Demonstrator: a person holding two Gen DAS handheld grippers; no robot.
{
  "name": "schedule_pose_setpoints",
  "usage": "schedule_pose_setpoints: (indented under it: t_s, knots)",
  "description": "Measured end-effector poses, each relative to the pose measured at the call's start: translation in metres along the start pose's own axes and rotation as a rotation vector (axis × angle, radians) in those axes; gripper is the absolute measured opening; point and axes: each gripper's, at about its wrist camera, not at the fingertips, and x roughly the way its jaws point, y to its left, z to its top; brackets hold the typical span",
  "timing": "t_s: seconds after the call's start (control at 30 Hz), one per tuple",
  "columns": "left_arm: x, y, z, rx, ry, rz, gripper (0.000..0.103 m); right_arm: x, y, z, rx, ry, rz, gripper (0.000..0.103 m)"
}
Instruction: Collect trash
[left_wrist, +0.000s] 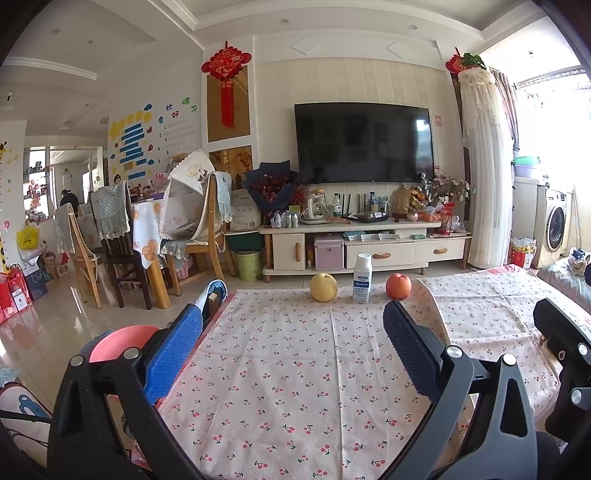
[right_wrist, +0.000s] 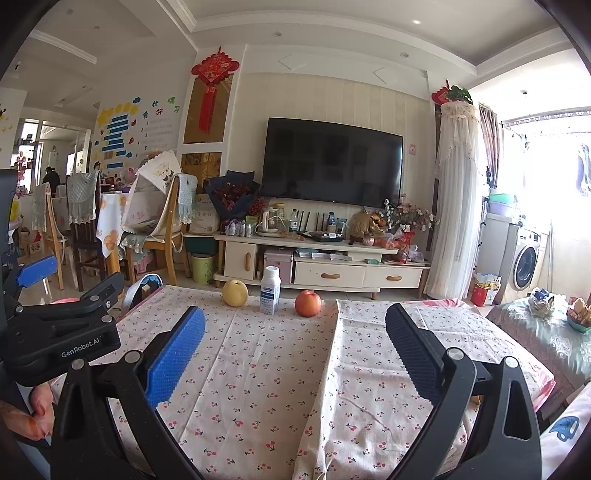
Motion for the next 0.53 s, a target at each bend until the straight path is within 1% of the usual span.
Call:
schedule_pose_setpoints:
  t_s: [0.13, 0.3, 0.37, 0.47, 0.53]
  knots:
    - [0.009, -0.001, -0.007, 0.011, 0.015, -0.003, 0.099, 0.010, 0.003, -0.005, -0.004, 0.018, 0.007, 0.097]
    - [0.034, 0.002, -0.021, 0.017, 0.069, 0.001, 0.099, 0.042, 0.005, -0.020, 0.010, 0.096, 0.034, 0.097]
    - [0.050, 0.005, -0.027, 0.013, 0.106, 0.011, 0.099, 0.059, 0.006, -0.026, 0.015, 0.136, 0.047, 0.097]
    - [0.083, 0.010, -0.038, -0.006, 0.187, 0.011, 0.099, 0.094, 0.006, -0.034, 0.032, 0.205, 0.064, 0.097]
    - [0.111, 0.013, -0.047, -0.012, 0.254, 0.013, 0.099, 0.119, 0.007, -0.041, 0.034, 0.251, 0.066, 0.097]
